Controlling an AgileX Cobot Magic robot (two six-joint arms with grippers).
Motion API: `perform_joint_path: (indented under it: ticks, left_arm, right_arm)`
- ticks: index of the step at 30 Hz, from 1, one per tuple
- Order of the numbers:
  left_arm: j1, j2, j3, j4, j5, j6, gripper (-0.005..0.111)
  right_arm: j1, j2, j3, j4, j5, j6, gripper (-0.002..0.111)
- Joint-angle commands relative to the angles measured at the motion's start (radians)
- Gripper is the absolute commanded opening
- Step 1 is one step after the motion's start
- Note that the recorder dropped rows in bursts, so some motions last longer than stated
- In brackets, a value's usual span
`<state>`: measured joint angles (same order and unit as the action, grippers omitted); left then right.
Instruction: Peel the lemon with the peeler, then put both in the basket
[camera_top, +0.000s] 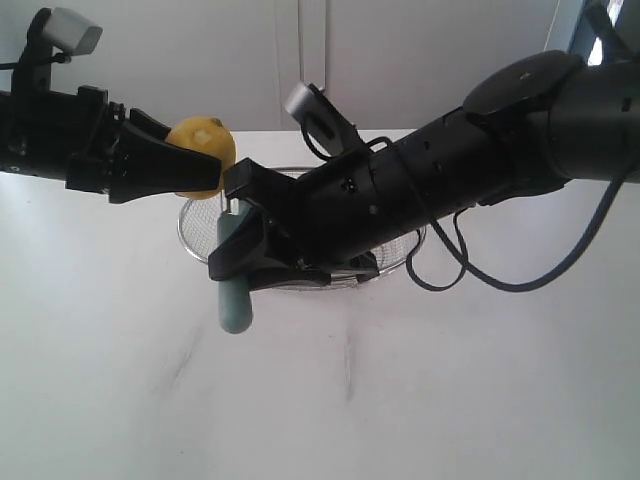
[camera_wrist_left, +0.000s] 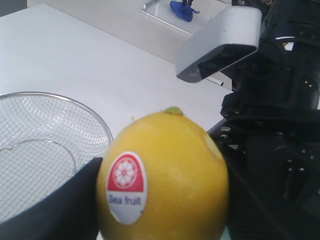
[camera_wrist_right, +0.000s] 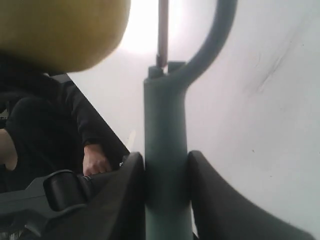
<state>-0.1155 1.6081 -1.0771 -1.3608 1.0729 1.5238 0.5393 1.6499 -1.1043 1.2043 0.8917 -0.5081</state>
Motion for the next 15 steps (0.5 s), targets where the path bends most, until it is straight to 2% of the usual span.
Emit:
perform_joint_path:
  ticks: [1, 15]
  left_arm:
    - [0.002, -0.014, 0.008, -0.021, 0.017, 0.000, 0.000]
    - [0.002, -0.014, 0.008, -0.021, 0.017, 0.000, 0.000]
  right_arm:
    - [0.001, -0.017, 0.000, 0.015, -0.030, -0.016, 0.000]
    - [-0.001, -0.100, 0.000, 0.011, -0.136, -0.012, 0.000]
